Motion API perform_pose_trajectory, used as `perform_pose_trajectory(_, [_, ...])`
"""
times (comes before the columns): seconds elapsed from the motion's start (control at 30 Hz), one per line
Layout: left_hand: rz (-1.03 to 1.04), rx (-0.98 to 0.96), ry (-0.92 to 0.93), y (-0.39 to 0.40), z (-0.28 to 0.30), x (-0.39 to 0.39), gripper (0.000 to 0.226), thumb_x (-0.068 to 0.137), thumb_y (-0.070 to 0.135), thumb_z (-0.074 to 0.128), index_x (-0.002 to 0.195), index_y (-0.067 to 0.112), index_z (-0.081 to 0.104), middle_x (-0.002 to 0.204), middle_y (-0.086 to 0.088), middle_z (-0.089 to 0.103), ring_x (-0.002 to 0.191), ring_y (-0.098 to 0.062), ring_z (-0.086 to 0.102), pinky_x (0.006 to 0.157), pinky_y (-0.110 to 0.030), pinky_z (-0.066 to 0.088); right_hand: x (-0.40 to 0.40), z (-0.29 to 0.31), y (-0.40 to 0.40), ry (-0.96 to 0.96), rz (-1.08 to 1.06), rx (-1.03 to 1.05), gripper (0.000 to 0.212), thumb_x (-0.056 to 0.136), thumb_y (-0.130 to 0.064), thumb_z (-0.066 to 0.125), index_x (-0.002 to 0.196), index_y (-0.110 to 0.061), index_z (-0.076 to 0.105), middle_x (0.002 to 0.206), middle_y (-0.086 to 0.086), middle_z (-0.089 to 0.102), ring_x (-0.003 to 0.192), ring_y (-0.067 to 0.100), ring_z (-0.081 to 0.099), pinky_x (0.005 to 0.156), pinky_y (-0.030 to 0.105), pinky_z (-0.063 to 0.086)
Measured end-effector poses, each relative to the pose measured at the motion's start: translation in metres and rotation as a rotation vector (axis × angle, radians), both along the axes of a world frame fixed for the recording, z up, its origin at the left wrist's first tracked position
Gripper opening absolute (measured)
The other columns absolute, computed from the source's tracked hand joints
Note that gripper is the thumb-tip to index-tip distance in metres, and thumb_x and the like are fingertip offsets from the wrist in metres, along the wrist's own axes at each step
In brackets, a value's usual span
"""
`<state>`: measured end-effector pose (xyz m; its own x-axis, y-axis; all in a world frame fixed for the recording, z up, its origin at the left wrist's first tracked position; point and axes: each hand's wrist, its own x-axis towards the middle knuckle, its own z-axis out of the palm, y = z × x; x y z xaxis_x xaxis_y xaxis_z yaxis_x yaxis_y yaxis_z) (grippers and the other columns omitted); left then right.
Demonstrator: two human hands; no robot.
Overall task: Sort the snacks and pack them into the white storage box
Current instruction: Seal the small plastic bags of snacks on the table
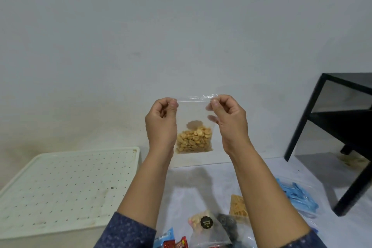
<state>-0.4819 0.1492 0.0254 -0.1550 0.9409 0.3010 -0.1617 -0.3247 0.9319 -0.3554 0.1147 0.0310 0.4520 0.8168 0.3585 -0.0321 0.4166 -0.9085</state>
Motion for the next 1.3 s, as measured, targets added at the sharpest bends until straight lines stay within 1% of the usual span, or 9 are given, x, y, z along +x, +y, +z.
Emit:
perform_pose_trajectory(0.1, [0.022,-0.003,0.045,0.0,-0.002,0.005,0.022,0.095,0.023,0.053,0.075,0.03,0.059,0.08,0.013,0.063,0.077,-0.003,0.056,0.081,-0.034,0.049,0.0,-0.001,0.002,-0.024,-0.02,0.001,0.021,0.094,-0.009,0.053,0.078,-0.022,0.058,0.072,-0.009,0.06,0.078,0.01,0.06,0.072,0.027,0.052])
perform_pose_trajectory(0.2, [0.065,0.014,0.093,-0.002,0.0,0.01,0.025,0.098,0.023,0.046,0.076,0.031,0.056,0.079,0.013,0.062,0.073,-0.008,0.054,0.076,-0.034,0.046,-0.002,-0.001,0.003,-0.023,-0.014,0.002,0.02,0.095,-0.011,0.051,0.08,-0.022,0.057,0.072,-0.01,0.059,0.078,0.01,0.06,0.072,0.028,0.052])
perform_pose_trajectory(0.33, [0.111,0.001,0.097,-0.003,0.004,0.012,0.026,0.098,0.023,0.043,0.076,0.03,0.055,0.078,0.014,0.061,0.075,-0.007,0.055,0.078,-0.038,0.048,-0.004,-0.002,0.0,-0.045,0.056,-0.005,0.014,0.094,-0.013,0.054,0.082,-0.019,0.059,0.077,-0.007,0.062,0.075,0.006,0.063,0.068,0.024,0.053])
perform_pose_trajectory(0.53, [0.036,0.011,0.133,-0.012,0.003,0.013,0.012,0.093,0.022,0.056,0.084,0.026,0.063,0.079,0.013,0.063,0.075,-0.003,0.057,0.078,-0.029,0.05,-0.004,0.0,-0.004,-0.077,-0.004,0.028,0.02,0.093,-0.009,0.055,0.078,-0.021,0.058,0.074,-0.004,0.06,0.075,0.007,0.059,0.071,0.025,0.053])
perform_pose_trajectory(0.73, [0.057,0.034,0.172,-0.016,0.004,0.009,0.016,0.092,0.021,0.058,0.078,0.028,0.062,0.075,0.011,0.064,0.066,-0.006,0.055,0.072,-0.026,0.047,-0.005,-0.001,-0.011,-0.038,0.085,-0.031,0.009,0.091,-0.013,0.06,0.083,-0.018,0.063,0.076,-0.005,0.066,0.074,0.002,0.063,0.072,0.027,0.054])
perform_pose_trajectory(0.83, [0.047,0.043,0.182,-0.019,0.003,0.008,0.017,0.092,0.021,0.058,0.077,0.029,0.062,0.071,0.012,0.064,0.062,-0.004,0.054,0.071,-0.025,0.045,-0.006,-0.001,-0.014,-0.057,0.076,-0.023,0.012,0.089,-0.011,0.063,0.08,-0.019,0.064,0.075,-0.005,0.067,0.077,0.006,0.064,0.073,0.028,0.054])
perform_pose_trajectory(1.07, [-0.099,0.036,0.116,-0.025,0.004,0.004,0.013,0.084,0.017,0.069,0.082,0.027,0.059,0.083,0.009,0.071,0.08,0.001,0.066,0.079,-0.021,0.051,-0.008,-0.001,-0.018,-0.033,0.021,0.011,0.012,0.086,-0.013,0.067,0.076,-0.021,0.068,0.071,-0.007,0.07,0.081,0.014,0.064,0.081,0.038,0.053])
perform_pose_trajectory(1.2, [-0.058,0.065,0.12,-0.027,0.006,0.0,0.021,0.084,0.018,0.07,0.081,0.031,0.054,0.086,0.006,0.07,0.076,-0.003,0.064,0.072,-0.017,0.047,-0.011,-0.002,-0.022,0.013,0.112,-0.028,0.008,0.08,-0.013,0.072,0.076,-0.019,0.071,0.079,-0.001,0.072,0.086,0.016,0.065,0.078,0.034,0.052])
perform_pose_trajectory(1.3, [-0.059,0.073,0.154,-0.03,0.006,0.0,0.027,0.086,0.015,0.066,0.085,0.034,0.047,0.088,0.003,0.07,0.078,-0.005,0.064,0.07,-0.013,0.045,-0.014,-0.001,-0.022,-0.003,0.119,-0.005,0.011,0.08,-0.008,0.071,0.073,-0.017,0.071,0.074,-0.004,0.073,0.08,0.008,0.067,0.069,0.019,0.052])
